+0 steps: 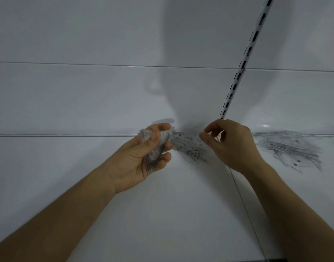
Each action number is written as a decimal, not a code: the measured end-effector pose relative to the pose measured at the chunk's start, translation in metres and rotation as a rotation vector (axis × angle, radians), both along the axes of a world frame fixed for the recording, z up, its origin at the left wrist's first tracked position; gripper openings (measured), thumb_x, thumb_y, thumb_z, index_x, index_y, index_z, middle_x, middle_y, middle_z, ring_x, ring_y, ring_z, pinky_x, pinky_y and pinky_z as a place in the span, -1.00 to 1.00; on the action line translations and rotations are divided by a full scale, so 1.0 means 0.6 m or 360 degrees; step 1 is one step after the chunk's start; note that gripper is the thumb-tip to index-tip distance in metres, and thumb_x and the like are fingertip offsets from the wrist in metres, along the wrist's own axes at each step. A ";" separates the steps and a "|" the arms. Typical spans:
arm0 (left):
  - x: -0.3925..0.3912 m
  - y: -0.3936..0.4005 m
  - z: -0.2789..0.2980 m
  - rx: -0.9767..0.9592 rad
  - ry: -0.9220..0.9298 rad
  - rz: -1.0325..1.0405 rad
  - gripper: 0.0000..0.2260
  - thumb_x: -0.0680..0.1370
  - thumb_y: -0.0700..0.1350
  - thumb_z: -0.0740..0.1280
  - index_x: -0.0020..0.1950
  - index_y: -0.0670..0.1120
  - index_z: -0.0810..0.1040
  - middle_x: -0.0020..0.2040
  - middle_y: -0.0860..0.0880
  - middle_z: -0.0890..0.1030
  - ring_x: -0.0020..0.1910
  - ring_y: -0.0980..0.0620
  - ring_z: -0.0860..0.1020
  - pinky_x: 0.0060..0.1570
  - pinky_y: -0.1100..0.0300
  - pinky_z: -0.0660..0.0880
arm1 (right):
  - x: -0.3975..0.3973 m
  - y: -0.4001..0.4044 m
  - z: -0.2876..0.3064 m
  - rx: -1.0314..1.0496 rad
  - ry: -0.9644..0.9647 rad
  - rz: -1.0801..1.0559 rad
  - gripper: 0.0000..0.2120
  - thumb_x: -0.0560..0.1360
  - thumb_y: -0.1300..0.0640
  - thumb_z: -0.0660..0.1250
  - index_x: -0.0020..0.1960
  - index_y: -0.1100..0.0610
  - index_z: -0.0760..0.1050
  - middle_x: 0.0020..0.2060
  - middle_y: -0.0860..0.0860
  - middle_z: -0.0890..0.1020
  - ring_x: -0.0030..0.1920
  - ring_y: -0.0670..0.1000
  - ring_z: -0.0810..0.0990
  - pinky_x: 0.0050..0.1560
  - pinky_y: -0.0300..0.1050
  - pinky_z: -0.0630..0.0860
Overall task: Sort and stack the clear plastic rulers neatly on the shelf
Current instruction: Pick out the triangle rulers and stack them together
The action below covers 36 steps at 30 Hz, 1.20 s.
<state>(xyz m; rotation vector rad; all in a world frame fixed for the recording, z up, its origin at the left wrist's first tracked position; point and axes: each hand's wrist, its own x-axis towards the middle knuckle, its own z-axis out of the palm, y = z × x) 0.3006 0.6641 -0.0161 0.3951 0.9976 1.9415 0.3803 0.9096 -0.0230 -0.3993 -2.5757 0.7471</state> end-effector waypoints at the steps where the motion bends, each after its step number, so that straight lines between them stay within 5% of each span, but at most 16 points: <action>1: -0.001 -0.001 -0.001 0.0001 -0.0023 0.0017 -0.43 0.23 0.05 0.67 0.20 -0.01 0.65 0.08 -0.21 0.65 -0.32 0.03 0.64 -0.35 0.24 0.63 | 0.001 0.003 -0.003 0.0056 -0.0122 -0.0001 -0.73 0.46 -0.28 0.39 -0.02 -0.11 0.57 -0.17 -0.19 0.58 -0.23 -0.18 0.51 -0.20 -0.20 0.43; 3: 0.000 -0.004 0.000 -0.0019 -0.0031 0.0013 -0.42 0.20 0.09 0.68 0.17 0.00 0.67 0.22 -0.26 0.63 -0.37 0.07 0.63 -0.39 0.28 0.61 | 0.002 0.002 -0.005 0.0120 -0.0284 -0.0026 -0.64 0.42 -0.35 0.40 0.03 -0.12 0.53 -0.13 -0.18 0.56 -0.15 -0.16 0.52 -0.14 -0.13 0.48; 6: -0.003 -0.006 -0.001 -0.0048 -0.0018 0.0025 -0.38 0.14 0.16 0.68 0.14 0.02 0.66 0.10 -0.17 0.66 -0.43 0.11 0.56 -0.47 0.32 0.56 | 0.000 -0.001 -0.007 0.0085 -0.0424 -0.0057 -0.60 0.40 -0.32 0.46 0.09 -0.10 0.55 -0.12 -0.17 0.58 -0.12 -0.13 0.55 -0.08 -0.10 0.53; 11: -0.006 -0.002 0.002 -0.0146 -0.0005 0.0245 -0.66 0.36 0.10 0.47 0.07 0.00 0.60 -0.05 -0.12 0.60 -0.42 0.10 0.54 -0.44 0.29 0.57 | -0.004 -0.001 -0.012 -0.0187 -0.0340 -0.0078 -0.76 0.40 -0.07 0.56 0.02 -0.02 0.67 -0.23 -0.14 0.66 -0.23 -0.21 0.56 -0.31 -0.42 0.34; 15: -0.008 -0.004 0.006 -0.0267 0.0090 0.0369 -0.71 0.45 0.04 0.35 0.13 -0.01 0.63 -0.03 -0.14 0.63 -0.38 0.06 0.59 -0.41 0.26 0.60 | -0.002 0.012 -0.004 -0.0372 -0.0262 -0.0113 -0.86 0.40 0.03 0.58 -0.06 -0.03 0.70 -0.27 -0.12 0.68 -0.28 -0.20 0.58 -0.31 -0.38 0.41; 22: -0.015 -0.011 0.015 -0.0101 -0.0077 0.0037 -0.61 0.62 -0.06 0.22 0.44 -0.07 0.50 0.17 -0.25 0.59 0.12 -0.24 0.65 0.09 0.03 0.62 | -0.001 0.026 0.000 -0.0519 -0.0050 -0.0113 -0.93 0.50 0.12 0.49 -0.07 -0.05 0.71 -0.22 -0.17 0.71 -0.20 -0.20 0.65 -0.04 -0.16 0.57; 27: -0.015 -0.009 0.012 0.0001 -0.0004 0.0084 -0.63 0.58 -0.10 0.23 0.38 -0.02 0.57 0.14 -0.24 0.61 0.21 -0.31 0.60 -0.02 0.08 0.66 | 0.002 0.031 0.008 -0.0783 0.0158 -0.0068 -0.83 0.57 0.20 0.40 -0.09 -0.01 0.71 -0.27 -0.07 0.71 -0.35 -0.14 0.57 -0.19 -0.15 0.51; 31: -0.017 -0.009 0.006 -0.0143 0.0117 0.0162 -0.61 0.55 -0.08 0.28 0.38 -0.01 0.55 0.21 -0.27 0.59 0.17 -0.31 0.63 -0.07 0.06 0.66 | 0.007 0.019 0.029 -0.1782 0.0225 0.0311 -0.80 0.57 0.25 0.32 -0.10 0.13 0.73 -0.25 0.06 0.62 -0.26 -0.03 0.53 -0.23 -0.19 0.50; 33: -0.015 -0.011 0.003 -0.0158 0.0180 0.0040 -0.61 0.59 -0.07 0.26 0.43 0.00 0.50 0.30 -0.26 0.56 0.21 -0.32 0.60 -0.06 0.04 0.65 | 0.008 0.000 0.030 -0.1884 0.0132 0.0536 -0.83 0.48 0.24 0.34 -0.10 0.17 0.72 -0.29 0.09 0.57 -0.31 -0.03 0.51 -0.27 -0.23 0.50; 36: -0.008 -0.013 0.001 -0.0072 0.0190 -0.0225 -0.59 0.63 -0.06 0.21 0.49 0.01 0.42 0.42 -0.21 0.50 0.30 -0.35 0.54 -0.06 0.03 0.64 | 0.003 -0.036 0.015 -0.1620 0.0035 0.0631 -0.88 0.42 0.20 0.41 -0.08 0.19 0.69 -0.32 0.11 0.59 -0.31 0.06 0.48 -0.24 -0.16 0.50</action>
